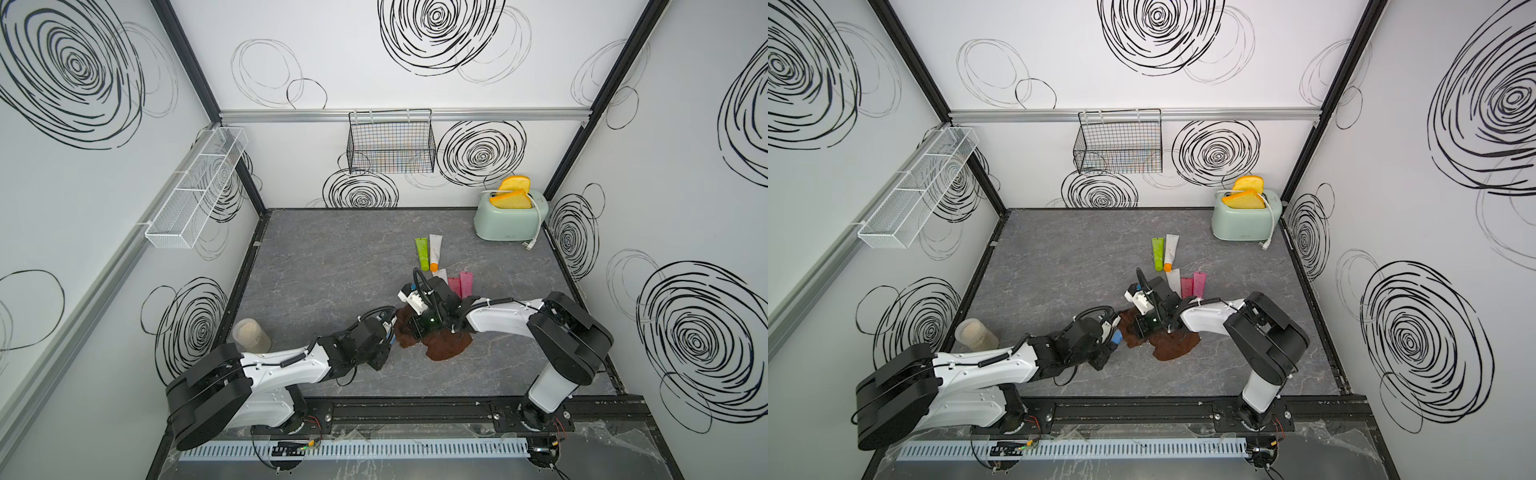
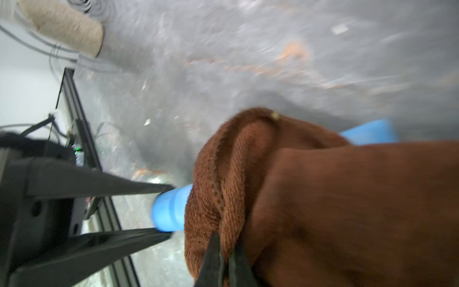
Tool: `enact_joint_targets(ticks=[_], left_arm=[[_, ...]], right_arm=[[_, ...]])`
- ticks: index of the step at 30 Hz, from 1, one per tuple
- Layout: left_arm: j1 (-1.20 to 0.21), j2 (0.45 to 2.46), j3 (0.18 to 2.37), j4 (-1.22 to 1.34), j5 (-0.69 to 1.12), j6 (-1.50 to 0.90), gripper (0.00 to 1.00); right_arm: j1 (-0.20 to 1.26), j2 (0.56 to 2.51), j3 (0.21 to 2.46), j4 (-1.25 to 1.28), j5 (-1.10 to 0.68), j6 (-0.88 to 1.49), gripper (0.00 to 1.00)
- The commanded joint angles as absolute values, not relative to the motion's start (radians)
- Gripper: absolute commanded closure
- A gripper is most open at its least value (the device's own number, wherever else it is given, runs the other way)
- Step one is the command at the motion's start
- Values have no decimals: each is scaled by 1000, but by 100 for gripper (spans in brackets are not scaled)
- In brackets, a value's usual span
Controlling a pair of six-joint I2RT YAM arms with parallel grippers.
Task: Wipe the surface of the toothpaste tube
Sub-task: Wipe the dirt from the toothpaste tube.
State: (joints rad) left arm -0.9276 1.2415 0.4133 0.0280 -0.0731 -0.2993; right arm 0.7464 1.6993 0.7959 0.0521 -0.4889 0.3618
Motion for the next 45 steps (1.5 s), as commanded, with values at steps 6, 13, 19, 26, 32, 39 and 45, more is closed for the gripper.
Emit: enact_joint_targets(ticks=[6,13,19,26,32,39,45], left_arm=[[-935,1225,437,86,-73,-290,100],[-934,1227,437,86,-71,-289,100],[-934,1231,440,86,-75,-290,100],[-934,1231,439,86,-75,-291,100],[-935,1231,440,86,-75,-290,100],[-936,1224,437,86,-73,-288,100],[-937,1225,437,86,-75,-288,100]], right_arm=[[597,1778,856,11,-448,290,100],[718,1735,850,19,-508,319,100],[861,1706,854,46,-573,370,100],[821,1720,823,63,-573,356,100],[683,1811,860,10,-458,296,100],[665,1808,864,16,-445,293,100],[783,1750,819,47,-511,341,100]])
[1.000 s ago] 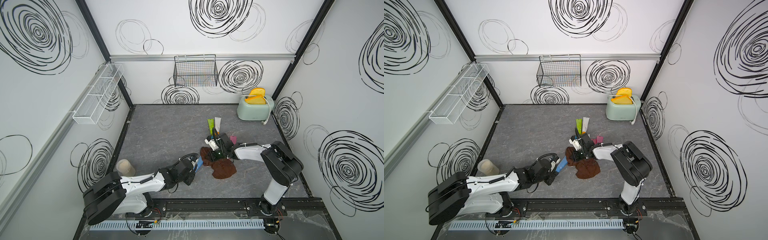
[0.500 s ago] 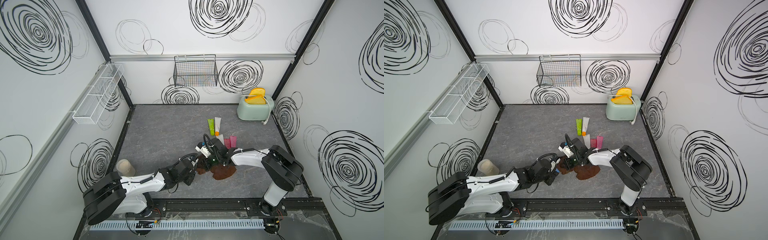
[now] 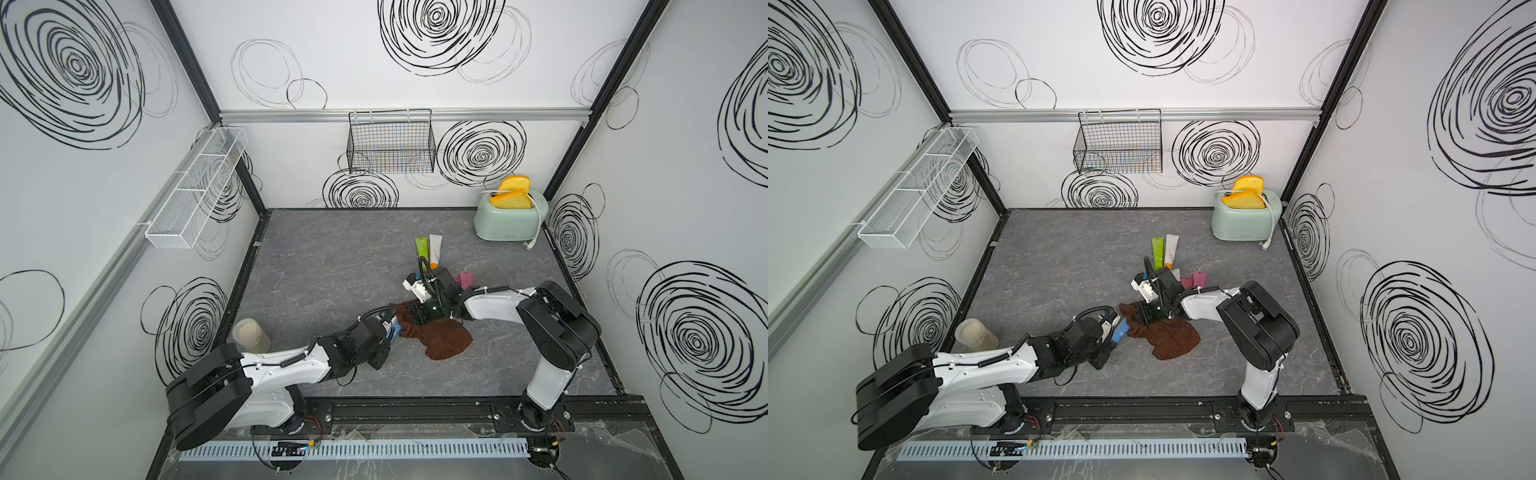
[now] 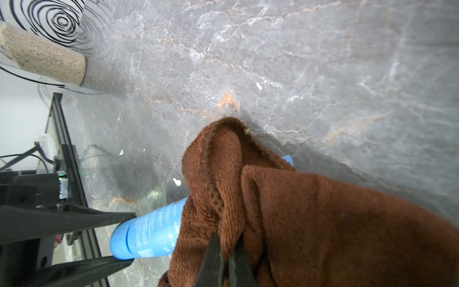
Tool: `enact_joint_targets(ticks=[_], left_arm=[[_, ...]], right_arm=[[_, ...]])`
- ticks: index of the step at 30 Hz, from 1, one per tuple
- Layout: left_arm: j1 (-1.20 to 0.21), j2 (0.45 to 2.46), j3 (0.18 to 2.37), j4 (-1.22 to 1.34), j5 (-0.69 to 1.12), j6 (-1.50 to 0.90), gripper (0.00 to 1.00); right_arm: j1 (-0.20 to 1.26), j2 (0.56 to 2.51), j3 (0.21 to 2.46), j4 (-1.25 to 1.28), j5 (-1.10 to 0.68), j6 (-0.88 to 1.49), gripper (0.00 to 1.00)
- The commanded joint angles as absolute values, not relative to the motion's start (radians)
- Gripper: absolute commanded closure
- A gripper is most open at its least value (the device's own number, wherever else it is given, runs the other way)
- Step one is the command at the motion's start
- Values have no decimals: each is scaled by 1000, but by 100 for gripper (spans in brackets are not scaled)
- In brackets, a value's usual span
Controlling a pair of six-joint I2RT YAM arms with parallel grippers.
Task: Wipe the surface of the toothpaste tube
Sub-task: Wipe the dirt from the toothpaste tube.
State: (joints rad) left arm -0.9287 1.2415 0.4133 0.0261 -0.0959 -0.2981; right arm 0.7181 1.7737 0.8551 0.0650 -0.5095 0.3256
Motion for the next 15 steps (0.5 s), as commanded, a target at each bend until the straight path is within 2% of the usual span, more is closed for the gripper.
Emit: enact_joint_targets(ticks=[1,8,11,15], left_arm=[[-937,1226,437,86,-75,-289,100],[-937,1224,437,87,-77,-291,100],[-937,1222,436,86,-78,-290,100],[-938,1218,435,86,-76,-289,100]], right_arm=[[810,1742,818,57,-525,354,100],[926,1733,828,114,-600,418,100],[898,1744,836,83,-571,394,100],[785,1768,846,33,-506,342,100]])
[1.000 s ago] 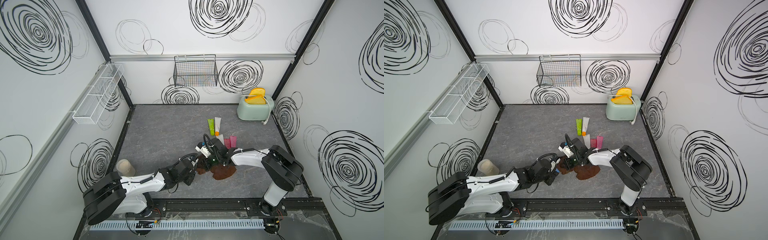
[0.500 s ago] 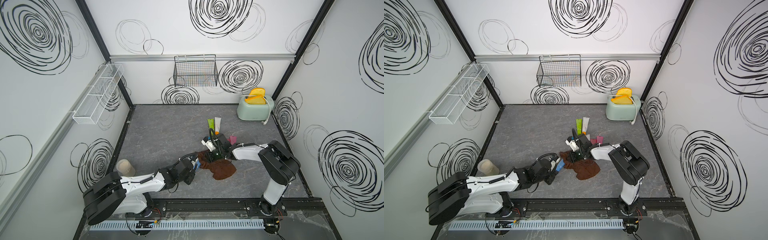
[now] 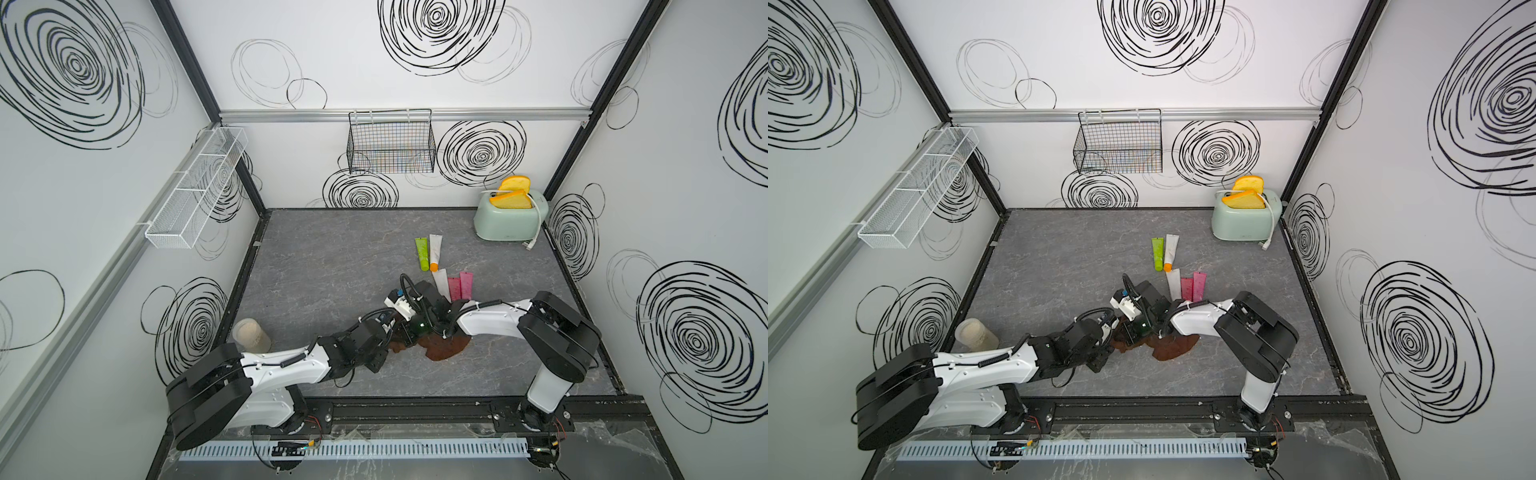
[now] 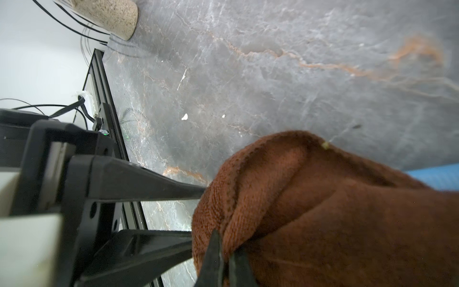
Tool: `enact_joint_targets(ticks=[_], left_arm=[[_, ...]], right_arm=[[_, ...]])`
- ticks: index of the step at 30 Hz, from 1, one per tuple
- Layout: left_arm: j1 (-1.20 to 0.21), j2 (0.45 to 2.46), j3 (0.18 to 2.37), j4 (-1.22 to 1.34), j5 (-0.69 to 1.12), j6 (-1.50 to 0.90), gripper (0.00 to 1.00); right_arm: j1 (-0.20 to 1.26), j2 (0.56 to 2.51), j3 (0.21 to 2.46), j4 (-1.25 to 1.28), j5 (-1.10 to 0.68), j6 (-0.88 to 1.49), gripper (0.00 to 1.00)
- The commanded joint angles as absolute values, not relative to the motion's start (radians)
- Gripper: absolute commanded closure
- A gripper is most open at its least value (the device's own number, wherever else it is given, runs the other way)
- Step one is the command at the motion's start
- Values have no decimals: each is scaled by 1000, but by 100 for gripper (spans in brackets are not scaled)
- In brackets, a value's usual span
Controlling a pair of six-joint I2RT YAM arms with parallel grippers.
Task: Wipe the surface of the toothpaste tube
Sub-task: Wipe the dirt from the toothpaste tube.
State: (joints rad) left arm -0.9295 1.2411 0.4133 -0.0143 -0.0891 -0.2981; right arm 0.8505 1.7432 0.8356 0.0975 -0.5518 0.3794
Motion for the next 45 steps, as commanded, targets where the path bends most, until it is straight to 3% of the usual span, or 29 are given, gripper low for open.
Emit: enact_joint_targets(ticks=[1,9,18,24,29,36,45], left_arm=[[-939,1218,434,86,-76,-289,100],[-940,1216,434,87,-76,-287,100],[-942,1217,436,86,-74,-286,100],[-941,1219,436,85,-75,-286,100],[-942,1211,433,86,-75,-287,100],[-943,1204,430,90,-66,-286,100],[-944,1209,431,91,-70,-287,100]], right_arm=[[754,1781,857,10,-476,323,100],[656,1833,905,-11,-448,281,100],[793,1728,852,21,-545,345,100],[895,1764,863,29,-632,365,100],[814,1773,862,19,-610,340,100],[634,1813,940,-101,-414,247,100],[727,1837,955,-93,-461,254,100]])
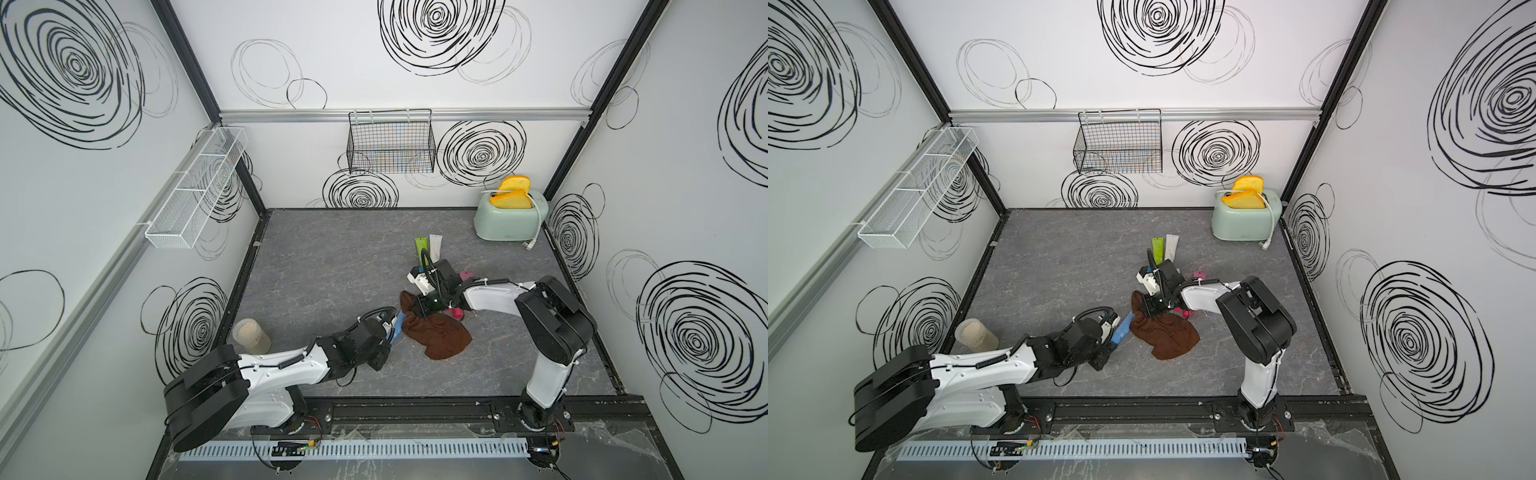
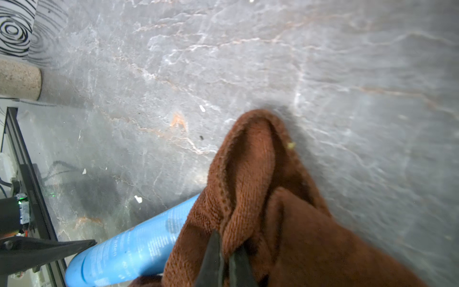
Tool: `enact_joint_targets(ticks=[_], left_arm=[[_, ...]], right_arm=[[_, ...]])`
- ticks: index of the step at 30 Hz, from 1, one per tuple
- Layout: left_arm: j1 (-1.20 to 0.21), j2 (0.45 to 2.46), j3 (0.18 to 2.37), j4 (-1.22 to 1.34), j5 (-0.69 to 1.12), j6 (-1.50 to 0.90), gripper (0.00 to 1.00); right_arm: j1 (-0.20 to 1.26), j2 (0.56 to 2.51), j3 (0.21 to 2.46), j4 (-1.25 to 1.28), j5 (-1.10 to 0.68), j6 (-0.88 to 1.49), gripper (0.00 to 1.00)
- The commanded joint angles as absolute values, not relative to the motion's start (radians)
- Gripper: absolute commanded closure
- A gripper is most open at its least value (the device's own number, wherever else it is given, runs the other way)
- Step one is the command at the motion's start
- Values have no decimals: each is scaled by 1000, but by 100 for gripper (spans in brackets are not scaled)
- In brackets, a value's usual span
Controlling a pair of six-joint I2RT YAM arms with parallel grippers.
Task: Wipe the surface of the toothpaste tube
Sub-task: Wipe the dirt from the toothpaste tube, then place the cleaning item at the center of the board.
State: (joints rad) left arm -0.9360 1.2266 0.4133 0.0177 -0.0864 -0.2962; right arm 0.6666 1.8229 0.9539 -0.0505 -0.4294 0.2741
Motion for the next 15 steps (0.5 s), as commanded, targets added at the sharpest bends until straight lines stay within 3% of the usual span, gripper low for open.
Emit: enact_joint_targets(ticks=[1,8,15], left_arm=[[-943,1206,430,92,-71,-288,100],[-928,1228,448,85,-78,-294,100],[-893,1194,454,72,-80,-316,100]], right_arm=[[747,1828,941,-88,-480,259,100],[841,1716,810,-26,-585,337,100],[745,1516,724,-215,-344,311,100]])
